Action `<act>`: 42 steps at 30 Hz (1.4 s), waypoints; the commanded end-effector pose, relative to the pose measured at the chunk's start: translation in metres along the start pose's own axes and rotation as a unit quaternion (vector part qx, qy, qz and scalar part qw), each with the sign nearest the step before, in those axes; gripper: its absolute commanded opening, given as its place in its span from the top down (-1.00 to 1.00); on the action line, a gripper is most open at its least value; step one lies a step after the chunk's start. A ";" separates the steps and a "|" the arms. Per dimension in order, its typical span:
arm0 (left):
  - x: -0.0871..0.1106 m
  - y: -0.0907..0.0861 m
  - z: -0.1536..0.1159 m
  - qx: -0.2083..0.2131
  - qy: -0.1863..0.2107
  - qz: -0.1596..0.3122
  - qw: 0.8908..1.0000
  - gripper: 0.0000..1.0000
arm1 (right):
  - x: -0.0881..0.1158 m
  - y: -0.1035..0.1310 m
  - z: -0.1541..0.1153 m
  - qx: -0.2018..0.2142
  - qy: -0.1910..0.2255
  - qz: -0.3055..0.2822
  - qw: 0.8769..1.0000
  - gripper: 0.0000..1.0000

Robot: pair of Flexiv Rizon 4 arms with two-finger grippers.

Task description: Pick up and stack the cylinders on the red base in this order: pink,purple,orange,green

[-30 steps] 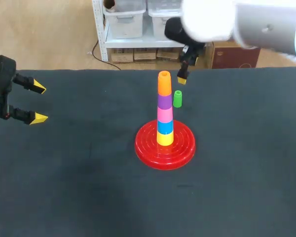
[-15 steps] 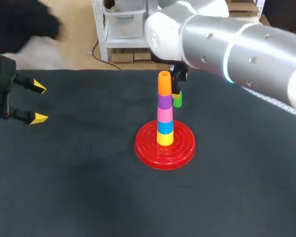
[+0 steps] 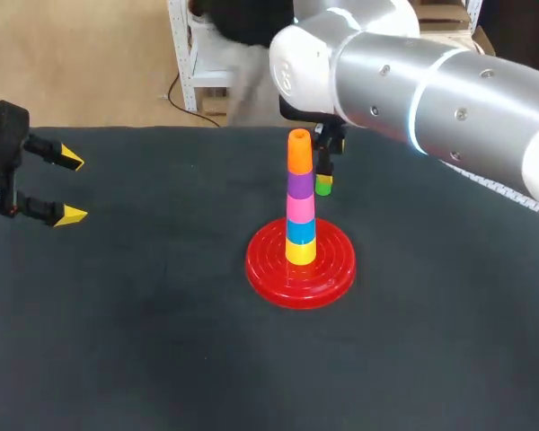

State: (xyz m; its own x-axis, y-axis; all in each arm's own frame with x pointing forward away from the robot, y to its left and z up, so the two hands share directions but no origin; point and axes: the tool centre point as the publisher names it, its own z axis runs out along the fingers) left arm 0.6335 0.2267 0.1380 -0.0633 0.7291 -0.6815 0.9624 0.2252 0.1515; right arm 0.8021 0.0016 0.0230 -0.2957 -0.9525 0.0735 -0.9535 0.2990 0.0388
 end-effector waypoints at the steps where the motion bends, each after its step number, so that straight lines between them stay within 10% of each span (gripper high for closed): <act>1: 0.001 -0.001 0.000 -0.002 -0.001 0.001 1.000 -1.00 | 0.003 0.011 0.002 0.011 -0.013 -0.004 1.000 -0.76; 8: 0.001 -0.001 0.000 -0.002 -0.001 0.001 1.000 -1.00 | 0.000 0.013 0.008 0.007 -0.011 -0.008 1.000 -0.59; 12: 0.001 -0.001 0.000 -0.002 -0.001 0.001 1.000 -1.00 | -0.001 0.011 0.009 0.007 -0.011 -0.007 1.000 1.00; 18: 0.001 -0.001 0.000 -0.002 -0.001 0.001 1.000 -1.00 | -0.001 0.012 -0.008 0.023 -0.031 -0.013 0.999 1.00; 34: 0.001 -0.001 0.000 -0.002 -0.001 0.001 1.000 -1.00 | 0.036 0.052 -0.199 0.150 -0.100 0.000 0.984 1.00; 42: 0.001 -0.001 0.000 -0.002 -0.001 0.001 1.000 -1.00 | 0.025 0.092 -0.244 0.202 -0.105 -0.003 0.974 1.00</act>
State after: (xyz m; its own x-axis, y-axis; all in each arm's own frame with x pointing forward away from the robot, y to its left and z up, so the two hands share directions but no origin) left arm 0.6335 0.2267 0.1380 -0.0633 0.7291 -0.6815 0.9624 0.2253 0.1515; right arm 0.7744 0.0139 0.2613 -0.2741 -0.9603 -0.0524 -0.9556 0.2781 -0.0975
